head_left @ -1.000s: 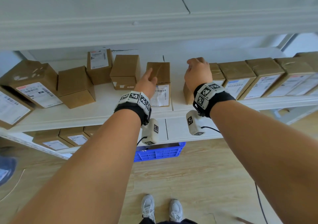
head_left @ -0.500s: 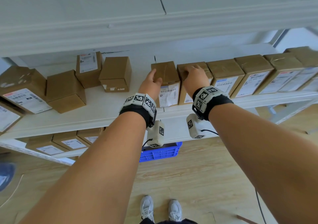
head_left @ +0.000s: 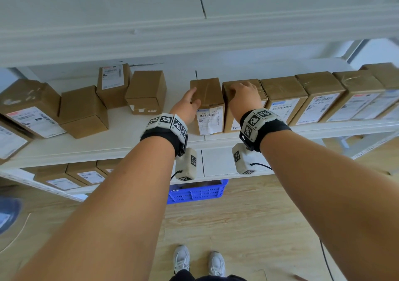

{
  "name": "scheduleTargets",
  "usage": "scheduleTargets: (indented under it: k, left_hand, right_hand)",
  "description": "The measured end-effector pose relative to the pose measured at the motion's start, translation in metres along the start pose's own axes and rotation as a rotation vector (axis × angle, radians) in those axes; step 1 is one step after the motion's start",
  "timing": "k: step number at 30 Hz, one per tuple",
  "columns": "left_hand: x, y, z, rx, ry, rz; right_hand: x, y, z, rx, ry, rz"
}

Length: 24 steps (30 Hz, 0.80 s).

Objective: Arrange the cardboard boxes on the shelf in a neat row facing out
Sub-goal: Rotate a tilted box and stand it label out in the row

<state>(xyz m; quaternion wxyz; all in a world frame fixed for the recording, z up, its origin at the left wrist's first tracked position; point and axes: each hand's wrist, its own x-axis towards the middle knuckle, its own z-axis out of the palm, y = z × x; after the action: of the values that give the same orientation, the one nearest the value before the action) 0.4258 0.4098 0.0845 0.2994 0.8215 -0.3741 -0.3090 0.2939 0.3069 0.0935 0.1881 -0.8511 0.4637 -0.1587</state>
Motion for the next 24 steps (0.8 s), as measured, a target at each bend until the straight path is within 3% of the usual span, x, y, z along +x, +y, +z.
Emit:
scheduleTargets:
  k: [9, 14, 20, 24]
  left_hand:
    - [-0.004, 0.01, 0.0, 0.113, -0.003, 0.018]
    - [0.006, 0.004, -0.006, 0.007, 0.063, -0.079]
    - [0.008, -0.02, -0.047, -0.015, 0.116, -0.091]
    - [0.015, -0.054, -0.083, 0.053, 0.251, -0.133]
  right_hand:
    - [-0.002, -0.008, -0.003, 0.043, -0.028, 0.016]
    - [0.001, -0.018, -0.003, 0.059, -0.008, -0.009]
    - [0.008, -0.059, 0.01, 0.114, 0.026, -0.053]
    - [0.014, -0.101, 0.031, 0.131, 0.06, -0.097]
